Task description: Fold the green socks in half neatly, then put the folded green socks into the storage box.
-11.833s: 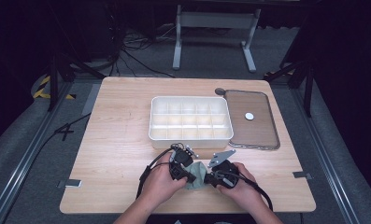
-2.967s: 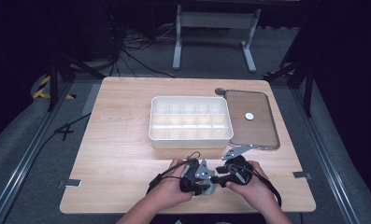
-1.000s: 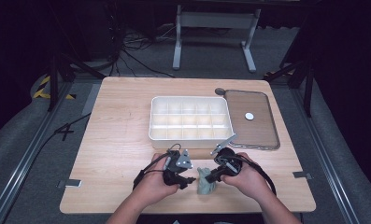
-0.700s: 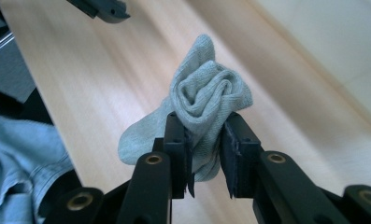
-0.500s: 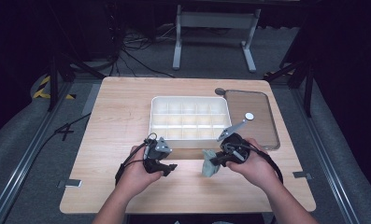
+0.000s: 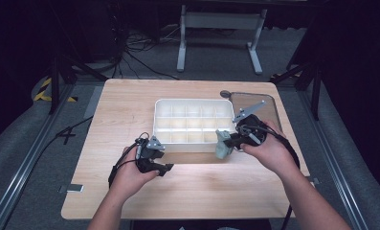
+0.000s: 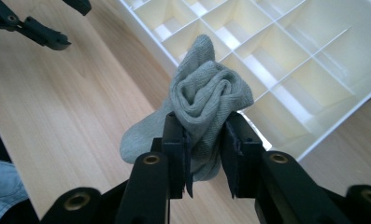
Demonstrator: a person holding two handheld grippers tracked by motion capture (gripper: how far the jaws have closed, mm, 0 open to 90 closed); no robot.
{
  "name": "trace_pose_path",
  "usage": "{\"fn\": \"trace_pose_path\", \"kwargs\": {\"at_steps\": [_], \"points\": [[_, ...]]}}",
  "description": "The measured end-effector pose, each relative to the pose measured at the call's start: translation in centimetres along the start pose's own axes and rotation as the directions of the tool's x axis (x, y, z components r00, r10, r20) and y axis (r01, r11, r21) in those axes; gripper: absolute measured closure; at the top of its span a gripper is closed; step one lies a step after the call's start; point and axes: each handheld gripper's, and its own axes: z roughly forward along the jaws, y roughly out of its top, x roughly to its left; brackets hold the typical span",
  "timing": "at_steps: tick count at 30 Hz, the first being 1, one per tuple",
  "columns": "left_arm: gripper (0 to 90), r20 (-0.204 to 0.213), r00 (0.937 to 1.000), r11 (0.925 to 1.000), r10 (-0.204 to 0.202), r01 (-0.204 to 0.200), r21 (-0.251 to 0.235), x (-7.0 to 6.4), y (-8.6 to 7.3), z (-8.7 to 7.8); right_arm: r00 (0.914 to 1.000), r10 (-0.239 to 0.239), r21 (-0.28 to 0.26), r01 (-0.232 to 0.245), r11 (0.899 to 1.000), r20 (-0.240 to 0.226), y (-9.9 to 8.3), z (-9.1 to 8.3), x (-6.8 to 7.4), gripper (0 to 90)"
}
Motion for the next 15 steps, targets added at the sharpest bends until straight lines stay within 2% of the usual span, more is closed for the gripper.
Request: {"fn": "trace_pose_path", "kwargs": {"at_steps": [3,7,15], "points": [[42.2,-0.003,1.0000,1.0000,0.002,-0.002,-0.002,0.1,0.0,-0.1,0.9998,-0.006,0.002,0.006,1.000,0.018,0.1,-0.1,-0.3,72.7],[42.2,0.000,1.0000,0.9999,-0.002,0.002,-0.014,0.2,0.1,0.0,0.9974,-0.039,0.004,0.039,0.999,0.060,0.2,-0.2,-0.9,72.5],[42.2,0.007,0.9999,0.9998,-0.008,0.008,-0.016,0.2,0.2,0.1,0.9931,-0.051,-0.016,0.053,0.998,0.106,0.6,-0.4,-1.8,72.1]]}}
